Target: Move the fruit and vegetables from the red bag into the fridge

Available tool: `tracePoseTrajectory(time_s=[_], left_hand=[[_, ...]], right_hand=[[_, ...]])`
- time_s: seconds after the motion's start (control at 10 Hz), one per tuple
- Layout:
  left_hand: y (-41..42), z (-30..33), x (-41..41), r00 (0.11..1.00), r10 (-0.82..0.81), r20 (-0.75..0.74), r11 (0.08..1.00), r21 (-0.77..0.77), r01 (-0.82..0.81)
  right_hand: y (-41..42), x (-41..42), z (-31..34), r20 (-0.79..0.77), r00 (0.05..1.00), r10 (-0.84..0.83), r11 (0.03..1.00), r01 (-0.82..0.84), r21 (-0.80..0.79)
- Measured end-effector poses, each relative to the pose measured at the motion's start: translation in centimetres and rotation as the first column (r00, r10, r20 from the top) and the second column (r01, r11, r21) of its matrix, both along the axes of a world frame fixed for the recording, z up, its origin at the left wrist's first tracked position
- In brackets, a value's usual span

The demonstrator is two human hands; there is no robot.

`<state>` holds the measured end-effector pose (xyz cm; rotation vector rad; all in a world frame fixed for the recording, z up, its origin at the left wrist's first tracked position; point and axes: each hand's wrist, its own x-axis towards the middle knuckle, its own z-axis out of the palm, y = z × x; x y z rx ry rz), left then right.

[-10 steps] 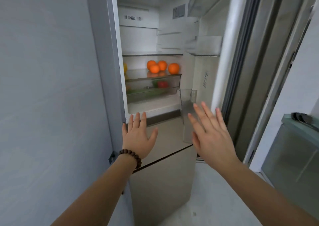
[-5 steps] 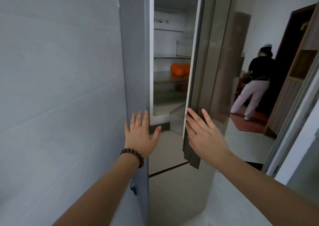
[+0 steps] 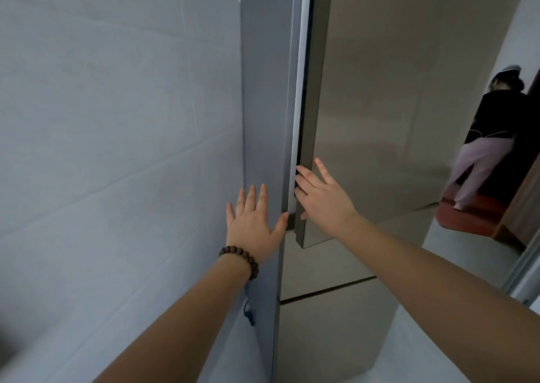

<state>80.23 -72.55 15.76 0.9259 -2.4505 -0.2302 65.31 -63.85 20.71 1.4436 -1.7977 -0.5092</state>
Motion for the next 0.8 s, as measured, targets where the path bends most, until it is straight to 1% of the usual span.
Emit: tracePoseTrajectory(time_s=[0.1, 0.4, 0.6, 0.7, 0.8], left_hand=[[-0.6, -0.3, -0.2, 1.0, 0.007, 0.018, 1.0, 0.007, -0.007], [-2.5, -1.6, 1.1, 0.995, 0.084, 0.056, 0.996, 0.008, -0.084], [-3.2, -2.0, 2.0, 0.991, 0.119, 0.06, 0.993, 0.017, -0.12], [-2.6, -2.1, 2.3, 0.991, 0.119, 0.067, 0.993, 0.017, -0.121], [-1.9, -1.8, 2.5, 0.992, 0.115, 0.042, 0.993, -0.009, -0.115]], right_hand=[[-2.5, -0.4, -0.1, -0.018, 1.0, 0.009, 1.0, -0.009, -0.002], [-7.4, -1.5, -0.2, 0.021, 0.999, -0.031, 0.999, 0.031, -0.013], [-7.6, -2.2, -0.5, -0.016, 0.999, 0.04, 0.997, -0.041, -0.06], [-7.6, -1.5, -1.1, 0.16, 0.983, 0.091, 0.992, -0.076, -0.097], [-6.4, -0.6, -2.9, 0.441, 0.874, 0.203, 0.96, -0.088, -0.267]])
